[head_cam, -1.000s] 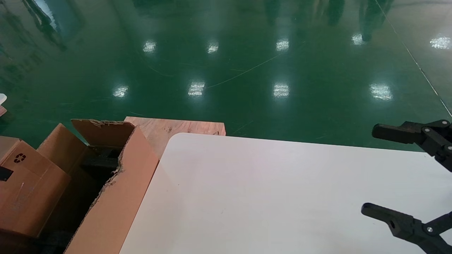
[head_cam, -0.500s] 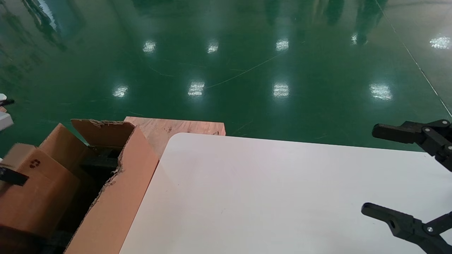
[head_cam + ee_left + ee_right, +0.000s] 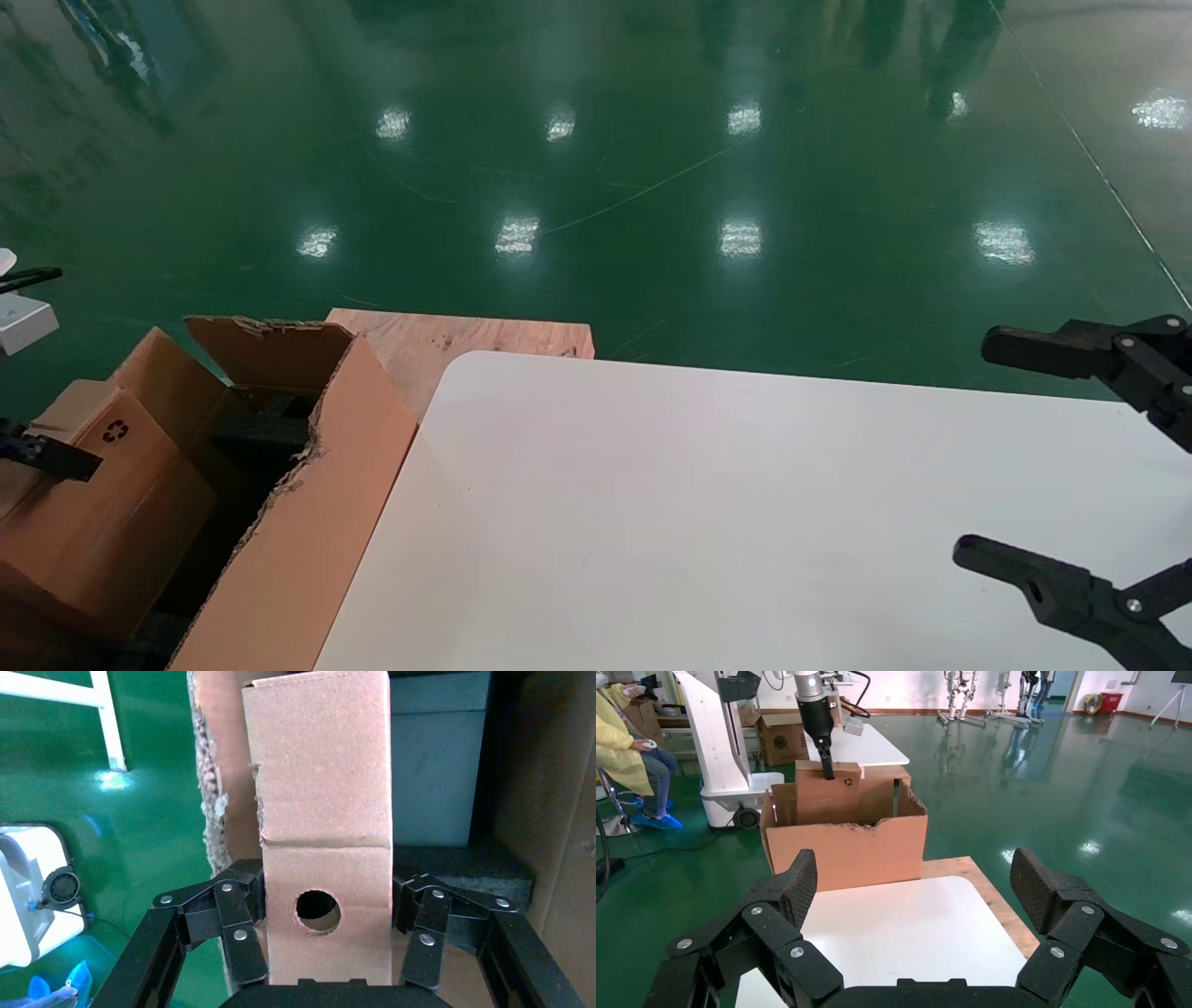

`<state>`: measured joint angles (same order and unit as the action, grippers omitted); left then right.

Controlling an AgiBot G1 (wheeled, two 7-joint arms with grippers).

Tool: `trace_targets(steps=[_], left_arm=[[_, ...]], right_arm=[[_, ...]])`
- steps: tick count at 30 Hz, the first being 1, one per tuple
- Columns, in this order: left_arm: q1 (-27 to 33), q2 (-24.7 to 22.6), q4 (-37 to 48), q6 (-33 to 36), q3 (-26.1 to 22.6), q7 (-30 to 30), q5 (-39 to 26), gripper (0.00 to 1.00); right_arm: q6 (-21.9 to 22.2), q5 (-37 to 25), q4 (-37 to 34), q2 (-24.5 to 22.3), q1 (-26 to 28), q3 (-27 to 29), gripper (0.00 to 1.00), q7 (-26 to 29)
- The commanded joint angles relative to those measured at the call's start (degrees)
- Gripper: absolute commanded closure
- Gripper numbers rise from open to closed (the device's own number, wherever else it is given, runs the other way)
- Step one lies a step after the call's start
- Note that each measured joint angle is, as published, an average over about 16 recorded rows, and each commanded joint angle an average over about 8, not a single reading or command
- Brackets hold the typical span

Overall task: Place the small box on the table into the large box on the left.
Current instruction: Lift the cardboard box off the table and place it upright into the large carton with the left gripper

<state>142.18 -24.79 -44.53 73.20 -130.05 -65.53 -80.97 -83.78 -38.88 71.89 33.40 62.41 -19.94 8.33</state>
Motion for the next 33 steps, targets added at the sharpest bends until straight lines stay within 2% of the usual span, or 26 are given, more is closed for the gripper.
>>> trace_targets(steps=[1, 7, 13, 24, 33], left_arm=[[-1.2, -0.5, 1.5, -0.6, 0.1, 0.6, 0.9, 1.0], [-3.7, -3.0, 1.9, -3.5, 2.9, 4.2, 6.4, 1.0], [-2.8, -4.3, 0.4, -4.8, 5.4, 6.8, 9.7, 1.0], [0.1, -1.5, -3.1, -2.6, 4.3, 5.1, 6.9, 1.0], [1.6, 0.9, -3.7, -3.6, 3.1, 3.6, 3.1, 1.0]], right_arm=[[0.0, 0.0, 0.0, 0.0, 0.0, 0.0, 0.0, 0.0], [0.0, 0.0, 0.0, 0.0, 0.0, 0.0, 0.0, 0.0], [0.0, 0.0, 0.0, 0.0, 0.0, 0.0, 0.0, 0.0], [0.0, 0.0, 0.0, 0.0, 0.0, 0.0, 0.0, 0.0], [0.0, 0.0, 0.0, 0.0, 0.0, 0.0, 0.0, 0.0]])
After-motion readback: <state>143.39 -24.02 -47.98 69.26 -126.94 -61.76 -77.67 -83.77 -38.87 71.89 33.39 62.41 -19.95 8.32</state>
